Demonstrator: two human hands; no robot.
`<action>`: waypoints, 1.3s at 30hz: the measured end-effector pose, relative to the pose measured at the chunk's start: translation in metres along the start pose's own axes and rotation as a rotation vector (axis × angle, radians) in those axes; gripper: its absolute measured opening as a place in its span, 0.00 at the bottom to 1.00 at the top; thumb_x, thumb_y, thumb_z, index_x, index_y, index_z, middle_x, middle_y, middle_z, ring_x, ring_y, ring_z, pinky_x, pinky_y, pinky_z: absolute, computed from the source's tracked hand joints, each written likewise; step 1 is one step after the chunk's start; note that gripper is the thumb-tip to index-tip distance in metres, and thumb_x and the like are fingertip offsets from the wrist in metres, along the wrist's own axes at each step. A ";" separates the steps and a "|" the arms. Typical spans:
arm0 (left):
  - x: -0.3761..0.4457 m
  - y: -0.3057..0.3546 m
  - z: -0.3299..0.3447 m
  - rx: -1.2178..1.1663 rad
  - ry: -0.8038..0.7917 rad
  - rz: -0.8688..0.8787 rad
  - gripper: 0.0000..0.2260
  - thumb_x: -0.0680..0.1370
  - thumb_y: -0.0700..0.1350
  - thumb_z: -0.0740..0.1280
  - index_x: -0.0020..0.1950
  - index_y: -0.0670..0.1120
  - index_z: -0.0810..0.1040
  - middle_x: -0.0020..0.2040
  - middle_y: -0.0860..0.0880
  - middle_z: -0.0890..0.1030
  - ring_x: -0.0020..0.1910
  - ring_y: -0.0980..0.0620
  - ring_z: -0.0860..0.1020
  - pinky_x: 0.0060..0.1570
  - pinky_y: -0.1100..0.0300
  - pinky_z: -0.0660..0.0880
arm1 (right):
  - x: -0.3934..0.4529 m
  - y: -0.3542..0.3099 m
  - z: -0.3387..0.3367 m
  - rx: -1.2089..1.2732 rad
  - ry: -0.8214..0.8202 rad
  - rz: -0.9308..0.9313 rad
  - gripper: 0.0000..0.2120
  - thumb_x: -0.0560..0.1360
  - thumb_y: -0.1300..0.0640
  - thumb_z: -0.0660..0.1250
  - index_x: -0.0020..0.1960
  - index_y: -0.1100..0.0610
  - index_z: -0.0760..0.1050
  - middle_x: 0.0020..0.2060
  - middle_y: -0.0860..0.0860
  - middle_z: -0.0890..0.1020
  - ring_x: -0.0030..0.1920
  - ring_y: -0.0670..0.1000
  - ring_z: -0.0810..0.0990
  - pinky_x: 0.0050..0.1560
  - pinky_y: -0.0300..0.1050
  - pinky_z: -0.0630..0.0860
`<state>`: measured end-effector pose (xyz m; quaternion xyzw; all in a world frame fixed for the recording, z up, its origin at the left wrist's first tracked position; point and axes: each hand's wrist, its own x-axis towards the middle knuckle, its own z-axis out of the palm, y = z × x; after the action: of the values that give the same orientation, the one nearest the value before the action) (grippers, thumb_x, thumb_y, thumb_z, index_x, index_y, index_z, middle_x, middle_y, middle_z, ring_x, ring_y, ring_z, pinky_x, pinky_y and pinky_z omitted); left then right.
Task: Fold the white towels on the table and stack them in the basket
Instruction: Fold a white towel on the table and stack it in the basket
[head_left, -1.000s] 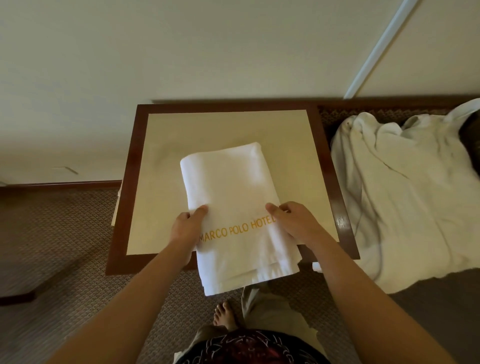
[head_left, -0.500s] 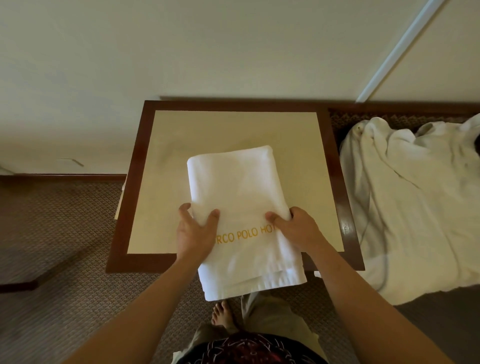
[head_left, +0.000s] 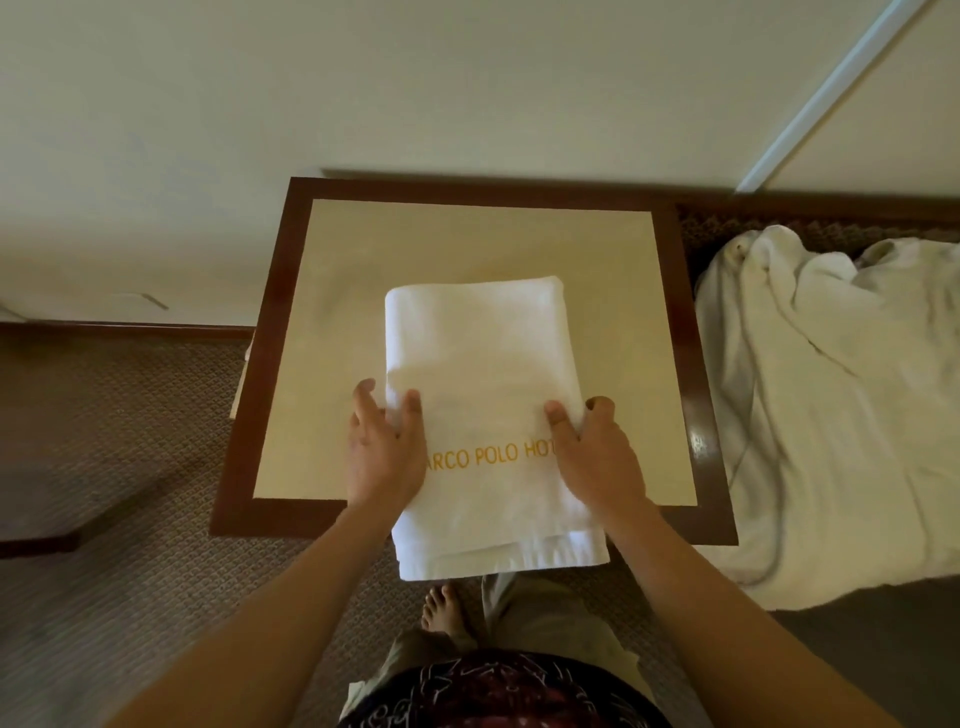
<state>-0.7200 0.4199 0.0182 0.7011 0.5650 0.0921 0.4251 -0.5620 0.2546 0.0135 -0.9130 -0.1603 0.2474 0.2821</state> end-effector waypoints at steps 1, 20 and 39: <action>-0.011 -0.006 -0.002 0.025 -0.041 -0.010 0.27 0.81 0.67 0.54 0.76 0.56 0.55 0.67 0.41 0.75 0.57 0.42 0.77 0.52 0.46 0.75 | -0.011 0.003 0.002 -0.022 -0.020 0.015 0.26 0.79 0.30 0.56 0.61 0.52 0.61 0.50 0.50 0.80 0.42 0.52 0.82 0.38 0.49 0.79; 0.016 0.019 0.022 0.678 -0.146 0.677 0.28 0.83 0.60 0.44 0.83 0.56 0.53 0.85 0.49 0.43 0.83 0.47 0.42 0.79 0.41 0.42 | 0.023 -0.034 0.037 -0.550 0.073 -0.528 0.30 0.84 0.39 0.50 0.84 0.46 0.51 0.84 0.51 0.47 0.83 0.57 0.46 0.75 0.74 0.51; 0.013 -0.003 0.007 0.163 -0.114 0.097 0.32 0.83 0.59 0.60 0.83 0.53 0.50 0.77 0.46 0.61 0.70 0.40 0.68 0.67 0.42 0.69 | 0.024 -0.015 0.002 0.270 -0.088 0.295 0.32 0.66 0.33 0.78 0.48 0.63 0.82 0.41 0.56 0.86 0.43 0.57 0.86 0.46 0.51 0.84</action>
<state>-0.7135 0.4275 0.0075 0.7639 0.5111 0.0260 0.3931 -0.5452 0.2774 0.0124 -0.8689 -0.0023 0.3448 0.3552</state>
